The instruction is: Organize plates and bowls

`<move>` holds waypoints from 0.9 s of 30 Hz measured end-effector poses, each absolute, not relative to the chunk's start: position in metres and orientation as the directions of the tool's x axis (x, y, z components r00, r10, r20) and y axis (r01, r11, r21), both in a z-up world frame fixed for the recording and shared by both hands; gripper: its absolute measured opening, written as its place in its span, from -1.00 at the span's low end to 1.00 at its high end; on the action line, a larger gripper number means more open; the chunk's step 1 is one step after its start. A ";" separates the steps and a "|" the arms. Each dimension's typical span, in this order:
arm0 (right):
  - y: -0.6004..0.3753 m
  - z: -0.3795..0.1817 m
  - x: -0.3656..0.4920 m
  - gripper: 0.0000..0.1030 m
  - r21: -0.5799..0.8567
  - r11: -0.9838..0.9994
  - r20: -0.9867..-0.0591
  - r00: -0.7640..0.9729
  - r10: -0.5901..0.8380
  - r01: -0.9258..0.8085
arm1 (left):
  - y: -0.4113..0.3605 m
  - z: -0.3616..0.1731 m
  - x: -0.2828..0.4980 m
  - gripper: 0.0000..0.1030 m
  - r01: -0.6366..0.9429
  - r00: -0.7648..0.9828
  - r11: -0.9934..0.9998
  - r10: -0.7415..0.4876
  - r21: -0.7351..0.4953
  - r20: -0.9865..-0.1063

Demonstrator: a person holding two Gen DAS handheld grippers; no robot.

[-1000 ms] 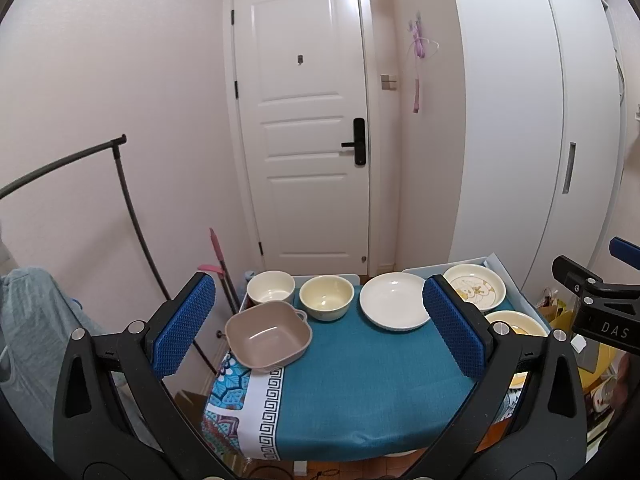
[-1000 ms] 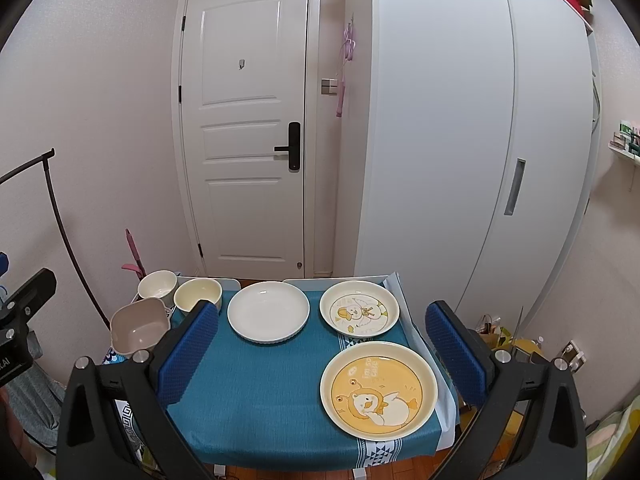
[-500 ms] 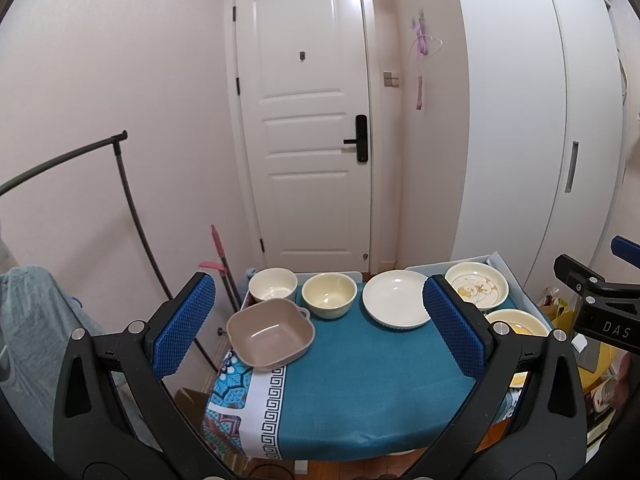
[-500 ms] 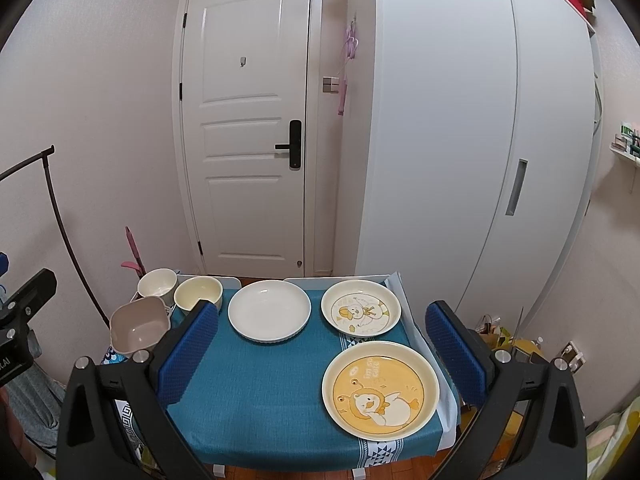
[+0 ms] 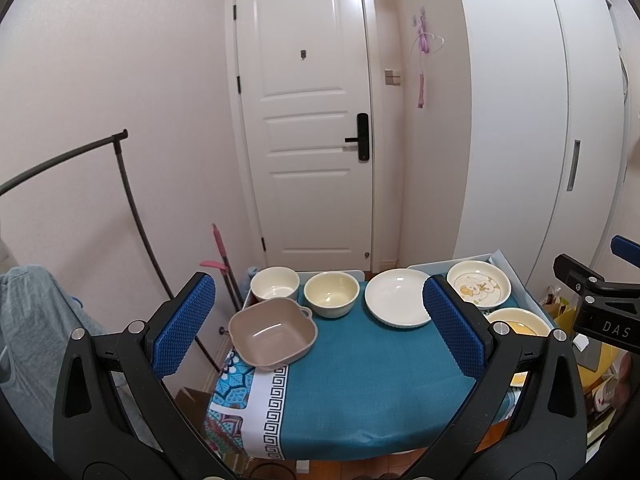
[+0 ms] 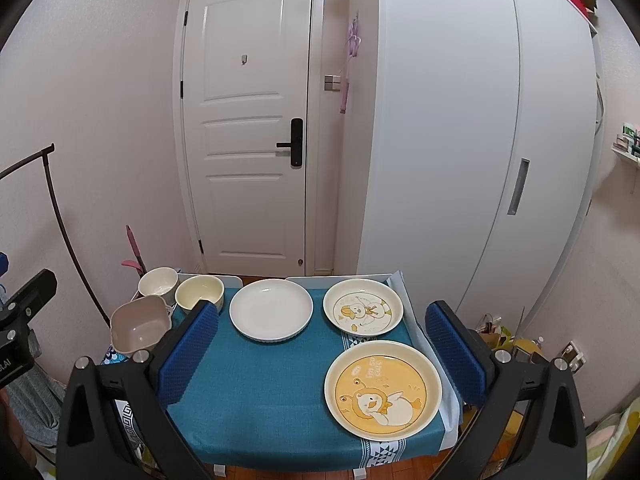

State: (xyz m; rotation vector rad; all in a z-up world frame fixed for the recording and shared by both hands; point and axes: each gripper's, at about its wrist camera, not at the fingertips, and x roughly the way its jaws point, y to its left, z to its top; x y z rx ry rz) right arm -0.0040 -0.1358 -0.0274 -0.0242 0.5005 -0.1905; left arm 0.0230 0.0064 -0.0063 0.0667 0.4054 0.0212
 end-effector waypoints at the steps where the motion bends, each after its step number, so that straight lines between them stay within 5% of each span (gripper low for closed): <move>1: -0.136 -0.027 -0.004 1.00 -0.070 0.982 -0.474 0.860 -0.188 0.176 | 0.007 -0.007 0.023 1.00 -0.007 0.918 0.998 0.034 0.070 -0.394; 9: -0.134 -0.031 -0.002 1.00 -0.068 0.982 -0.480 0.857 -0.187 0.176 | 0.006 -0.008 0.031 1.00 -0.005 0.912 0.997 0.034 0.073 -0.409; 19: -0.170 -0.041 0.012 1.00 -0.074 0.964 -0.501 0.826 -0.256 0.254 | -0.025 -0.031 0.080 1.00 0.185 0.850 0.980 -0.120 0.078 -0.513; 27: -0.254 -0.089 0.023 1.00 0.006 0.947 -0.668 0.706 -0.235 0.321 | -0.074 -0.070 0.138 1.00 0.372 0.696 0.928 -0.260 0.025 -0.670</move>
